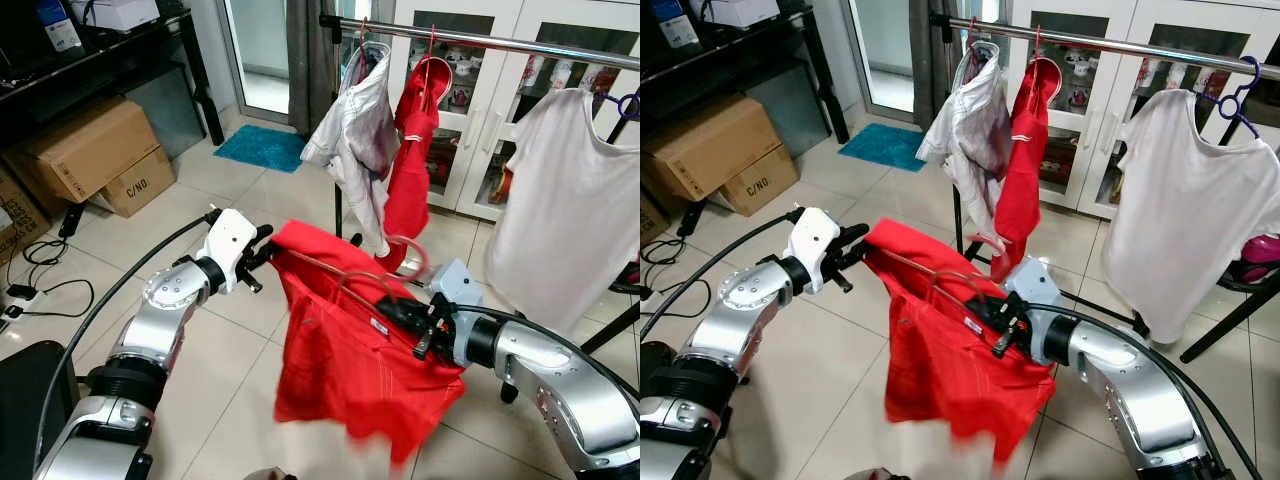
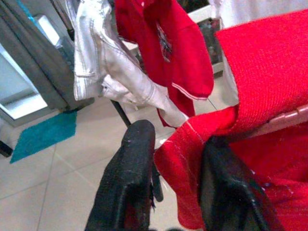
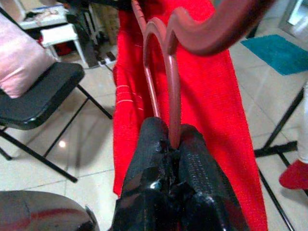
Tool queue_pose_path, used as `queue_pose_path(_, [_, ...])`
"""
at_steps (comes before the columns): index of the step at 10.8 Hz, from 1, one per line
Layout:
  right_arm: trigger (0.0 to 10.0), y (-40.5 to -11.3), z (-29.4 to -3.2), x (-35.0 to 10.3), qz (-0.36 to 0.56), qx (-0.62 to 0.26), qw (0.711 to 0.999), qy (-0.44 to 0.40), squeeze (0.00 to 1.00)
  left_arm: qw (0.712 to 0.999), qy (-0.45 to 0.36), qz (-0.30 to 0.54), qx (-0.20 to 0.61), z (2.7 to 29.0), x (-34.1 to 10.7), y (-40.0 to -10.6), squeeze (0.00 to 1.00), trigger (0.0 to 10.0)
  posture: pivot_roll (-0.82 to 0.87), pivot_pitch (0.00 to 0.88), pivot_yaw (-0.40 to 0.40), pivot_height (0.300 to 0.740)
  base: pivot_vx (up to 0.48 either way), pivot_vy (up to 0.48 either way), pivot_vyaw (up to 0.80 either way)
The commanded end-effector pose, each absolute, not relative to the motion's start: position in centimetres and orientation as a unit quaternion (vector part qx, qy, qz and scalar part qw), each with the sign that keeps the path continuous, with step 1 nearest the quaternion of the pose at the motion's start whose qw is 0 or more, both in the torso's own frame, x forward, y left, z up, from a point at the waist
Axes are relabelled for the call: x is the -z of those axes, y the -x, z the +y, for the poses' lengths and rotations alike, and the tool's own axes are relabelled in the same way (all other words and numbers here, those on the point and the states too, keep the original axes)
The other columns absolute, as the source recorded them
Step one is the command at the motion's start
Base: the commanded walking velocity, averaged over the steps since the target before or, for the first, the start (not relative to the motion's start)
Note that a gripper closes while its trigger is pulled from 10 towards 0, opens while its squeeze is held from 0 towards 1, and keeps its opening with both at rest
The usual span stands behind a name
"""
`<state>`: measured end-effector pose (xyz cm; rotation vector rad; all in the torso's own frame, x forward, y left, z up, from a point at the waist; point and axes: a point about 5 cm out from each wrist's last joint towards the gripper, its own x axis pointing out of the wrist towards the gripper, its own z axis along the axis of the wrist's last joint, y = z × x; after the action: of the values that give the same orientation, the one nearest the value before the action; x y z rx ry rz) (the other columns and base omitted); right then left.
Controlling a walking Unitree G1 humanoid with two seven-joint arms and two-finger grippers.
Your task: Hang hanger
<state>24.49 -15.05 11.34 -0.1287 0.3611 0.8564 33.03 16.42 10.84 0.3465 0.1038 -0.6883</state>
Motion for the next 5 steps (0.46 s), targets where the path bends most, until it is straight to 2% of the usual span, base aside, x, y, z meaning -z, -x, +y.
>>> queue_pose_path(1, [0.0,-24.8,-14.4,-11.9,0.155,-0.411,0.896,0.059,0.00,0.892,-0.184,0.036,0.412,13.9,-10.9,-32.3,1.00,10.0,-0.12,0.000,0.096,0.740,0.000,0.000,0.00])
queue_pose_path(2, [0.0,-24.9,-15.0,-11.5,0.171,-0.378,0.908,0.058,0.00,0.878,-0.207,0.059,0.428,14.5,-10.5,-32.0,1.00,10.0,-0.12,0.000,0.096,0.740,0.000,0.000,0.00])
queue_pose_path(3, [0.0,-25.0,-15.6,-11.2,0.180,-0.359,0.914,0.062,0.00,0.875,-0.210,0.066,0.431,15.3,-10.4,-31.8,1.00,10.0,-0.13,0.000,0.098,0.740,0.000,0.000,0.00])
queue_pose_path(4, [0.0,-25.6,-16.4,-11.6,0.182,-0.328,0.924,0.067,0.00,0.866,-0.160,0.066,0.470,16.0,-10.9,-31.2,1.00,10.0,-0.13,0.000,0.091,0.740,0.000,0.000,0.00])
queue_pose_path(5, [0.0,-25.9,-16.4,-12.0,0.176,-0.328,0.926,0.065,0.00,0.858,-0.148,0.075,0.487,16.2,-10.9,-30.8,1.00,10.0,-0.13,0.000,0.090,0.740,0.000,0.000,0.00])
